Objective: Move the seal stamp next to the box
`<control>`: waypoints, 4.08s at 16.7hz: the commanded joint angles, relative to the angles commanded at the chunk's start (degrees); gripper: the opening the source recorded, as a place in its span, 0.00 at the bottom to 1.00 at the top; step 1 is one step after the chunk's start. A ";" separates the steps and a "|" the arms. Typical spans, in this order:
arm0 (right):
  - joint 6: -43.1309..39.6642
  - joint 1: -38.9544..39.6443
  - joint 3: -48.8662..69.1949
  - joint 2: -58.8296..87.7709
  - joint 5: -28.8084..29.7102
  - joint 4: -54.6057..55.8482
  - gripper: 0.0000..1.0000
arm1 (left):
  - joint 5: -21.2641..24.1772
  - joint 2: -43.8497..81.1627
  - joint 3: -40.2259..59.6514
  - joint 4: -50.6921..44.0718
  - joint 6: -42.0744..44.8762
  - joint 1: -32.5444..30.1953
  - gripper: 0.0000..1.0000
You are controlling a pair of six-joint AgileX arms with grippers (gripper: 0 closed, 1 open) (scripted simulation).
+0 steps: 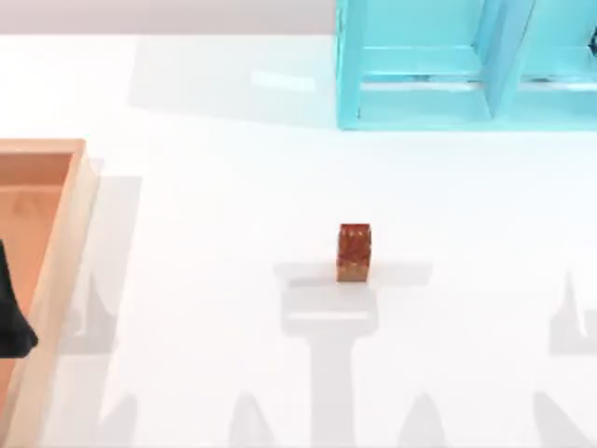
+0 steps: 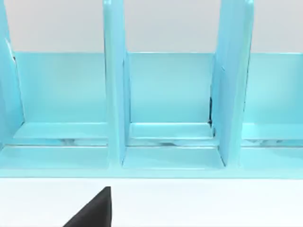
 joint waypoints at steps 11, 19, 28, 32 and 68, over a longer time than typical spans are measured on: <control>0.00 0.00 0.00 0.00 0.00 0.00 1.00 | -1.88 22.79 20.51 -16.12 -3.71 -5.84 1.00; 0.00 0.00 0.00 0.00 0.00 0.00 1.00 | -2.47 64.33 63.11 -42.70 -15.03 -17.72 1.00; 0.00 0.00 0.00 0.00 0.00 0.00 1.00 | -0.72 113.71 115.92 -72.47 -31.85 -33.23 1.00; 0.00 0.00 0.00 0.00 0.00 0.00 1.00 | -0.10 131.17 133.38 -83.19 -37.53 -38.98 1.00; 0.00 0.00 0.00 0.00 0.00 0.00 1.00 | 0.35 142.68 119.74 -67.05 -41.65 -43.52 0.40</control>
